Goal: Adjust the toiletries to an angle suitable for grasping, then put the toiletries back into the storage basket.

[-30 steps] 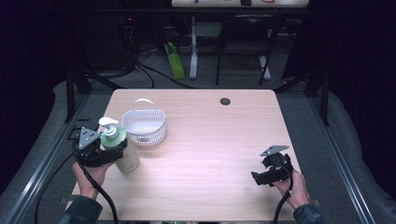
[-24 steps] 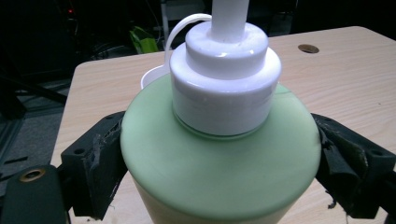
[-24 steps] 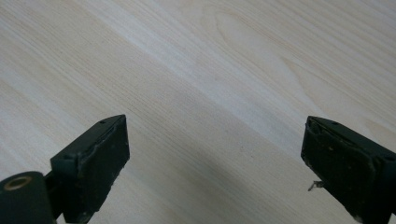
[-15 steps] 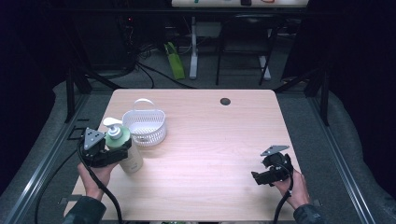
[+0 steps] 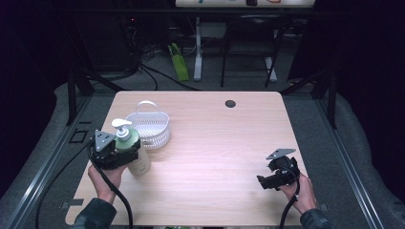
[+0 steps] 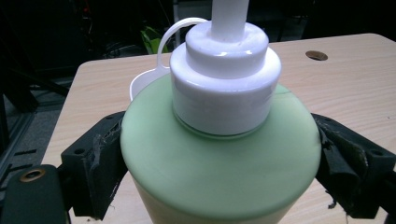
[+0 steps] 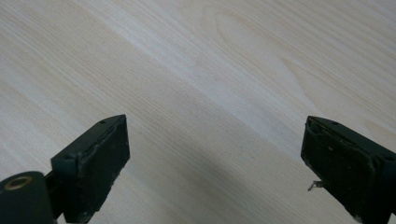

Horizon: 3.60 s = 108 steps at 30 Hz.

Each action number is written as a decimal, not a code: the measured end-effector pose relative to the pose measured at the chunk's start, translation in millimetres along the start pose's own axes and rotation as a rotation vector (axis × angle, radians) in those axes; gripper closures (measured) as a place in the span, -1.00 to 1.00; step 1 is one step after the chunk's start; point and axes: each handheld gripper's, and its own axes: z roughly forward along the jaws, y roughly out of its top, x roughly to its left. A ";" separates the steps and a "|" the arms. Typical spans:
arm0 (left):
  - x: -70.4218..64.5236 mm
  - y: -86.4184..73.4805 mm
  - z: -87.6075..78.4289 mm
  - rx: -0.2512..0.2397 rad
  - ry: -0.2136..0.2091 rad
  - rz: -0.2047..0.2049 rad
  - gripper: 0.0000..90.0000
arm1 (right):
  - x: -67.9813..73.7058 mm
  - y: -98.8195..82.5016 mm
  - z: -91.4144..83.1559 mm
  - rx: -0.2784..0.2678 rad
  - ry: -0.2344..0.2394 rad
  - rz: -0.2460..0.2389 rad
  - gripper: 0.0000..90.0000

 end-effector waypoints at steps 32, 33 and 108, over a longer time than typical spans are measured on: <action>-3.8 18.9 -7.5 0.002 -0.109 0.079 -1.00 | -1.5 -0.5 -2.1 -0.010 0.005 0.000 -0.84; -3.2 20.4 -8.9 0.004 -0.113 0.084 -1.00 | -1.5 -0.5 -2.1 -0.011 0.005 0.000 -0.84; -16.4 54.1 -11.2 -0.116 -0.067 0.053 0.50 | -1.5 -1.3 -2.6 -0.011 -0.011 -0.010 -0.83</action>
